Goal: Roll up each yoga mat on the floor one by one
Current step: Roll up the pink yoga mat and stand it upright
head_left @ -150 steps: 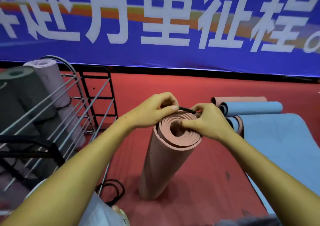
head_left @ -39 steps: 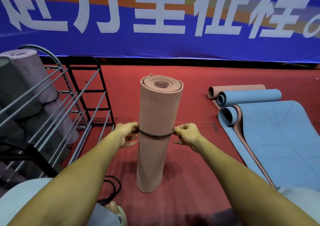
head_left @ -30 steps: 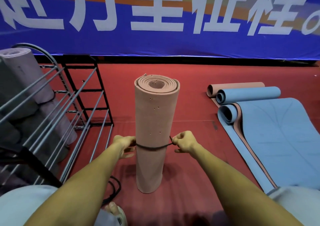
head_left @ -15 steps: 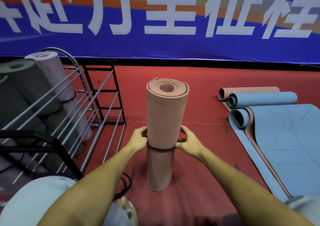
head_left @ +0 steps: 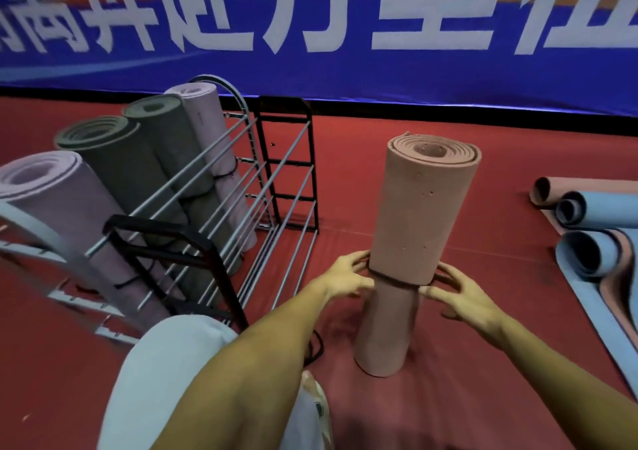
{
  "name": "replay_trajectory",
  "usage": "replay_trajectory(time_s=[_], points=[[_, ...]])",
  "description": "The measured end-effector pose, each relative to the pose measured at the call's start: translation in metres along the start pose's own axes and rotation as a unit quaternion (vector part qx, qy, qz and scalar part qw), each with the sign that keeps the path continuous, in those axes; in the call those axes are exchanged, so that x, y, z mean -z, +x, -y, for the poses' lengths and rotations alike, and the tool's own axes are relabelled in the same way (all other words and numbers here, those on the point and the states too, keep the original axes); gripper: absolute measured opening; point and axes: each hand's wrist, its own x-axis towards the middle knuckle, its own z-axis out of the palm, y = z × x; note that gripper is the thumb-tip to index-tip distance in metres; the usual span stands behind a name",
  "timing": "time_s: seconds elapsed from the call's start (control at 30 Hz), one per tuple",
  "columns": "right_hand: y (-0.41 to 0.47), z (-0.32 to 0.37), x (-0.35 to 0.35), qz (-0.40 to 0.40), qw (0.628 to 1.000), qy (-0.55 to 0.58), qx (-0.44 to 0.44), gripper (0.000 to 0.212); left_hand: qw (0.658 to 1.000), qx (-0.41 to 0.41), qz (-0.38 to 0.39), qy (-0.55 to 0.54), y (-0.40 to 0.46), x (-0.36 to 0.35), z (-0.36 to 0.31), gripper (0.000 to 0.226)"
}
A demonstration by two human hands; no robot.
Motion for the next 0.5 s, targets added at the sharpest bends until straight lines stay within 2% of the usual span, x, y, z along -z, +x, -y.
replay_trajectory(time_s=[0.07,0.1,0.17,0.2,0.27,0.37,0.43,0.5], points=[[0.003,0.001,-0.006,0.005,1.000,0.003,0.013,0.087,0.997,-0.023,0.013,0.072,-0.001,-0.004,-0.002,0.114],[0.005,0.001,-0.009,-0.002,1.000,-0.005,0.021,0.096,0.994,-0.030,0.012,0.104,-0.001,-0.005,-0.002,0.122],[0.010,-0.002,-0.014,-0.033,0.999,-0.013,0.038,0.114,0.988,-0.044,-0.007,0.145,0.001,-0.009,-0.001,0.118],[0.011,-0.001,-0.017,-0.043,0.998,-0.003,0.046,0.116,0.986,-0.052,-0.019,0.156,0.002,-0.010,0.001,0.116],[0.011,0.003,-0.025,-0.036,0.998,0.013,0.059,0.119,0.985,-0.067,-0.037,0.153,0.004,-0.011,0.005,0.117],[0.011,0.007,-0.028,-0.045,0.996,0.002,0.078,0.135,0.986,-0.089,-0.049,0.130,0.008,-0.008,0.009,0.117],[0.007,0.013,-0.028,-0.055,0.994,0.001,0.093,0.137,0.984,-0.107,-0.054,0.128,0.006,-0.005,0.005,0.110],[0.002,0.026,-0.027,-0.071,0.991,-0.002,0.110,0.128,0.981,-0.128,-0.066,0.126,0.003,-0.003,-0.004,0.105]])
